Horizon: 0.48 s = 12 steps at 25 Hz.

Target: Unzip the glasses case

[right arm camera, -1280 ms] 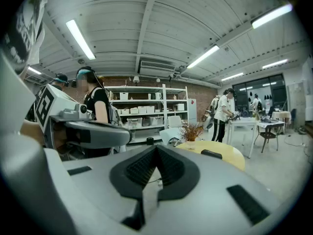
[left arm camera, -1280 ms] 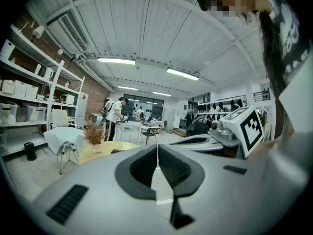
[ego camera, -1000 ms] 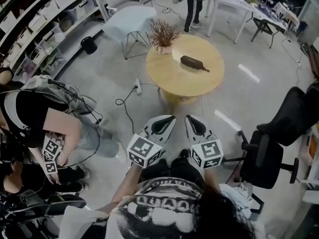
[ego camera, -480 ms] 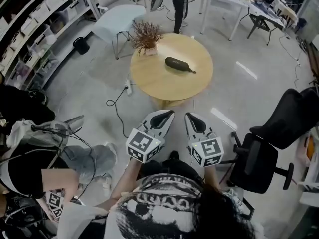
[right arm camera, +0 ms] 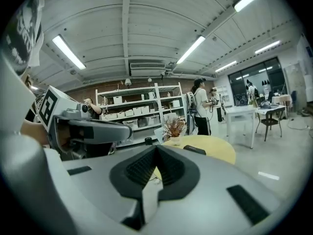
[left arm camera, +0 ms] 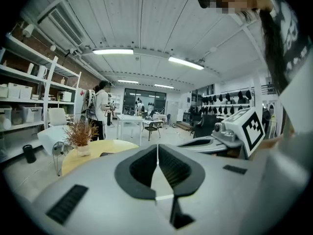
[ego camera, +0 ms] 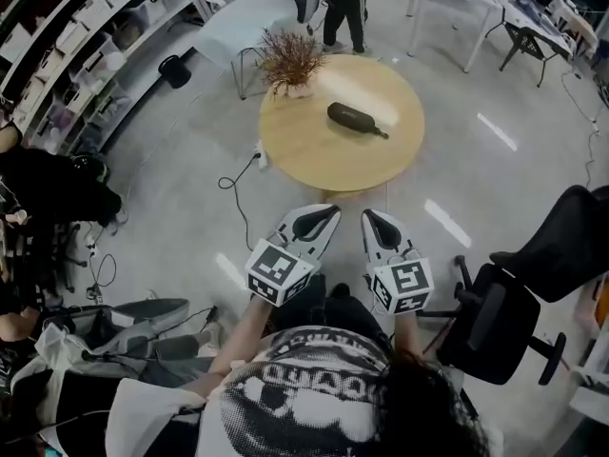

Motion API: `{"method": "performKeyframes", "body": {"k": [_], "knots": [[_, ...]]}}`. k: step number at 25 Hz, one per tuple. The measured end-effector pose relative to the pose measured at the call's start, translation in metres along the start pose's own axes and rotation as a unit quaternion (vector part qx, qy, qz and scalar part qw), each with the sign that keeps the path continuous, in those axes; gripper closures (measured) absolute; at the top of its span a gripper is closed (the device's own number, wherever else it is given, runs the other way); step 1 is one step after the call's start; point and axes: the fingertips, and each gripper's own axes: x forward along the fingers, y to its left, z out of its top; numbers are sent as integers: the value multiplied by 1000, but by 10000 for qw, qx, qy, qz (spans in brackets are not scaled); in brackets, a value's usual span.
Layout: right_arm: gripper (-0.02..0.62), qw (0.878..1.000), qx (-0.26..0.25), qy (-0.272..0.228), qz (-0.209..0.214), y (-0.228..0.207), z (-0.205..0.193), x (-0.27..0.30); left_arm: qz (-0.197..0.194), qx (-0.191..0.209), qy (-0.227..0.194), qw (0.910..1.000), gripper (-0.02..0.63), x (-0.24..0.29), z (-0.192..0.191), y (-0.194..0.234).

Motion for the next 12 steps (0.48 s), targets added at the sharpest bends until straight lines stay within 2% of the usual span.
{"method": "performKeyframes", "body": {"k": [5,12], "knots": [[595,10000,62,20,28,-9,0,23,-4,28,96,9999,590,11,-1,22],[595,9997,65,75,-234,-43,12,76,-248,130,143,9995,591,45,4,72]]}}
